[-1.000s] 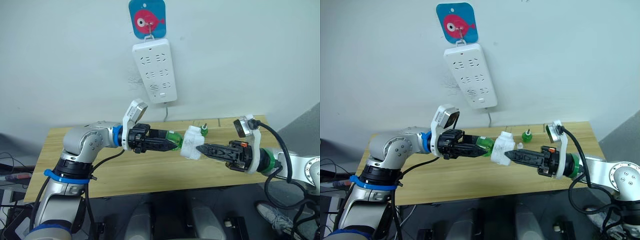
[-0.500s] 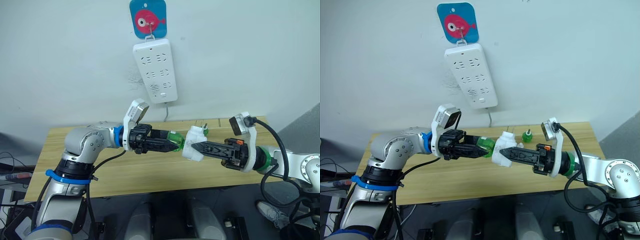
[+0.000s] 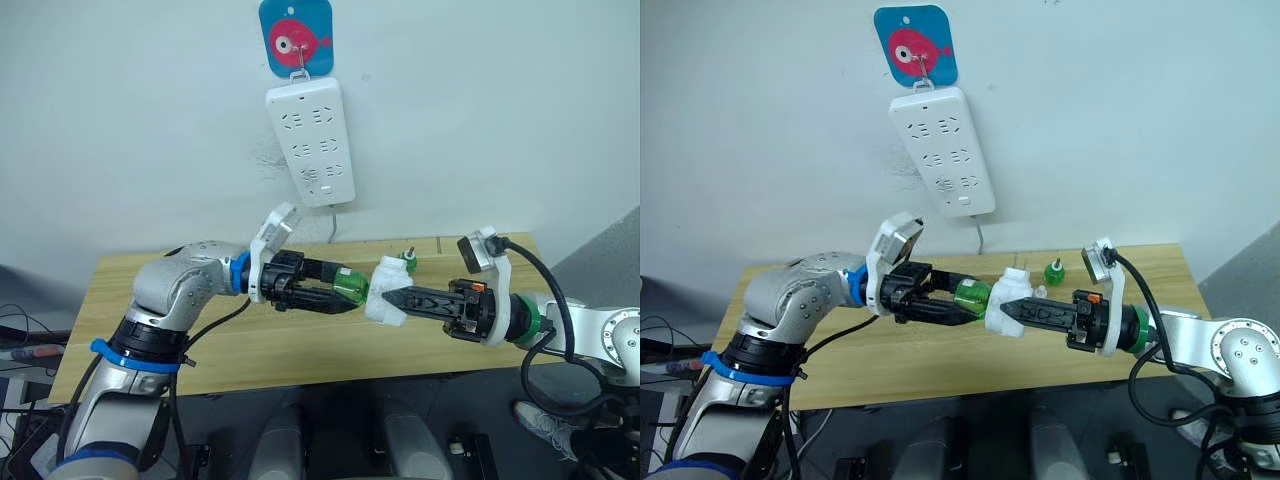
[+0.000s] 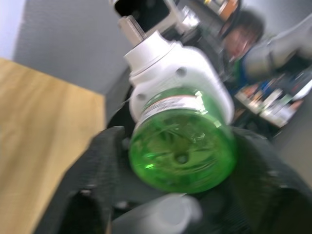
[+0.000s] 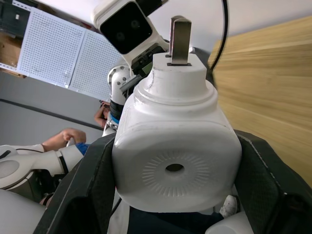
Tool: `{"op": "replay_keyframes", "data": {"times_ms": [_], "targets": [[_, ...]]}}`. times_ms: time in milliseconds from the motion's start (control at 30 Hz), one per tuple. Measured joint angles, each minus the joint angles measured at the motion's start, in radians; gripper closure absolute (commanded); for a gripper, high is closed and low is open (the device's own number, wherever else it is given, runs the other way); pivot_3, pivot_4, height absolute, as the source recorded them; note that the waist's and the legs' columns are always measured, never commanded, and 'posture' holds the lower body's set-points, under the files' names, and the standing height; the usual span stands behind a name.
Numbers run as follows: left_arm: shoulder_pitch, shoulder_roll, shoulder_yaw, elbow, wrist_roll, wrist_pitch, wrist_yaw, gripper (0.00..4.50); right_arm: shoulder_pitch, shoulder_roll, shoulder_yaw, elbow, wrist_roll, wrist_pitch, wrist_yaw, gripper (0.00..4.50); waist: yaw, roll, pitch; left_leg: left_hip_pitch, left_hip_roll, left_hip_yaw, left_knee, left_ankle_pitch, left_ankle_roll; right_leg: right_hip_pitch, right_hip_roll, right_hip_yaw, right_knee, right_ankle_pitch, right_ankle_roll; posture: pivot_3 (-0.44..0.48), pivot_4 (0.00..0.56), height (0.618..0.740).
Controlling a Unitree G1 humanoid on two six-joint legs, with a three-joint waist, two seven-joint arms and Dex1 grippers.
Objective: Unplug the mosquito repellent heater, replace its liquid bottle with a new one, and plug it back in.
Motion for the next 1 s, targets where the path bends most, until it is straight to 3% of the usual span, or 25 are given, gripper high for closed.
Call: {"op": "replay_keyframes", "data": {"times_ms": [133, 300, 1000], "targets": [[0.017, 0.004, -0.024, 0.023, 0.144, -0.235, -0.009, 0.23, 0.001, -0.008, -0.004, 0.001, 0.0, -0.003, 0.0, 1.55, 0.001, 0.0, 0.0, 0.0, 0.0, 0.0, 0.0, 0.0, 0.0, 0.0, 0.0, 0.0, 0.0, 0.0, 0.0, -0.205, 0.204, 0.74], [0.022, -0.034, -0.024, 0.027, 0.211, -0.397, -0.005, 0.23, 0.001, -0.017, -0.013, 0.006, 0.004, 0.002, 0.006, 1.55, 0.001, 0.0, 0.0, 0.0, 0.0, 0.0, 0.0, 0.0, 0.0, 0.0, 0.0, 0.0, 0.0, 0.0, 0.0, -0.199, 0.205, 0.74], [0.061, -0.051, -0.022, 0.013, 0.215, -0.557, -0.049, 0.23, 0.003, -0.038, -0.013, 0.06, 0.008, 0.056, 0.016, 1.55, 0.001, 0.0, 0.0, 0.0, 0.0, 0.0, 0.0, 0.0, 0.0, 0.0, 0.0, 0.0, 0.0, 0.0, 0.0, -0.196, 0.2, 0.74]]}}
